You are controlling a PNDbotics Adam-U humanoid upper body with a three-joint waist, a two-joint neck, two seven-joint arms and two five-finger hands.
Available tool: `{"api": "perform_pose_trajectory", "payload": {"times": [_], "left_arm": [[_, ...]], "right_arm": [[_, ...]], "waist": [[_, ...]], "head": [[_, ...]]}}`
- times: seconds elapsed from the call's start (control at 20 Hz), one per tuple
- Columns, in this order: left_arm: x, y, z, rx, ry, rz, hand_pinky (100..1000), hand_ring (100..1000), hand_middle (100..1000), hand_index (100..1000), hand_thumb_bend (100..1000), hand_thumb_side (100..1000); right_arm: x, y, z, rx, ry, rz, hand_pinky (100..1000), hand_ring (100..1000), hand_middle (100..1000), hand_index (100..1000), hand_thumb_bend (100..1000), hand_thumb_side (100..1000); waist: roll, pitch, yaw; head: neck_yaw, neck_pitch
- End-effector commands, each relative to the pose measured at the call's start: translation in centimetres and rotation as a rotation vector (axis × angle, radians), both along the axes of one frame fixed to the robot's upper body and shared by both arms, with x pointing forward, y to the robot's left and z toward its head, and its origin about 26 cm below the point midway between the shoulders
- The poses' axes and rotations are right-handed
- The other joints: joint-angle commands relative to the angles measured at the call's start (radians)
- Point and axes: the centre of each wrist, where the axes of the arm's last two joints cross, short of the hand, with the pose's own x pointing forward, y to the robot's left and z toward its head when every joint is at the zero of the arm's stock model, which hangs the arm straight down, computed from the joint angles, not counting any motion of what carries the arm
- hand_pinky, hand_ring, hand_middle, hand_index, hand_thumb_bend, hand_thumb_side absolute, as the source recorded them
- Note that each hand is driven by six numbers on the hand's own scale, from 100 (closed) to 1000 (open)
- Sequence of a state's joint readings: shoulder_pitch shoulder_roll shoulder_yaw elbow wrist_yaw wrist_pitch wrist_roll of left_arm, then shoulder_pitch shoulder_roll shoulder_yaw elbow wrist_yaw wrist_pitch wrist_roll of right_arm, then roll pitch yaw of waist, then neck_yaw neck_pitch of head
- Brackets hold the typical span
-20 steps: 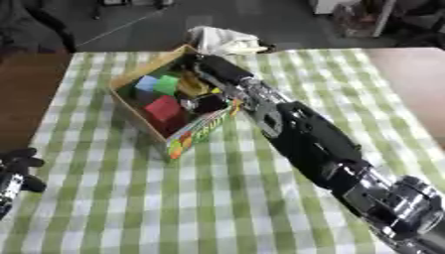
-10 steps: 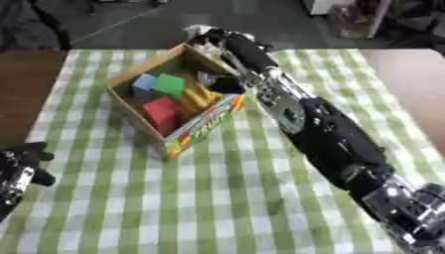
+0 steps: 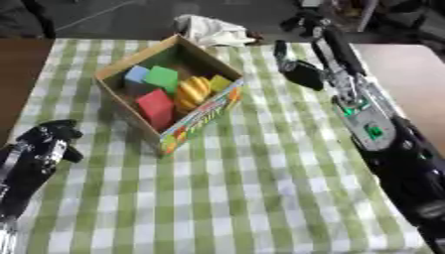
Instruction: Pick up objects on the table and place them in the box.
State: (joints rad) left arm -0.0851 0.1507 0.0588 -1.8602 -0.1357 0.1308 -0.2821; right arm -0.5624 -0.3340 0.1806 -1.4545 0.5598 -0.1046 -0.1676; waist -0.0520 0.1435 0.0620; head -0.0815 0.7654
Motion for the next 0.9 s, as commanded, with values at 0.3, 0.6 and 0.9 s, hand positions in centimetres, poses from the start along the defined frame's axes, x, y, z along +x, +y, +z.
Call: {"api": "perform_pose_trajectory", "payload": {"times": [0.3, 0.6, 0.9], "left_arm": [[0.0, 0.3, 1.4, 0.0, -0.065, 0.021, 587, 516, 642, 791, 113, 610], [0.0, 0.1, 1.1, -0.005, -0.061, 0.009, 588, 516, 642, 791, 111, 610], [-0.2, 0.2, 0.8, -0.002, -0.055, 0.012, 588, 515, 641, 791, 108, 608]], "right_arm": [[-4.2, 0.4, -2.0, 0.266, 0.088, 0.003, 721, 915, 611, 702, 100, 305], [-7.6, -0.4, -6.1, 0.433, 0.189, -0.018, 718, 909, 593, 689, 100, 265], [-11.6, -1.7, -7.5, 0.528, 0.224, -0.004, 718, 907, 584, 688, 100, 268]], "waist": [[0.003, 0.004, -0.015], [0.013, 0.001, -0.019], [0.035, 0.002, -0.03]], "head": [[0.056, 0.005], [0.081, 0.005], [0.099, 0.005]]}}
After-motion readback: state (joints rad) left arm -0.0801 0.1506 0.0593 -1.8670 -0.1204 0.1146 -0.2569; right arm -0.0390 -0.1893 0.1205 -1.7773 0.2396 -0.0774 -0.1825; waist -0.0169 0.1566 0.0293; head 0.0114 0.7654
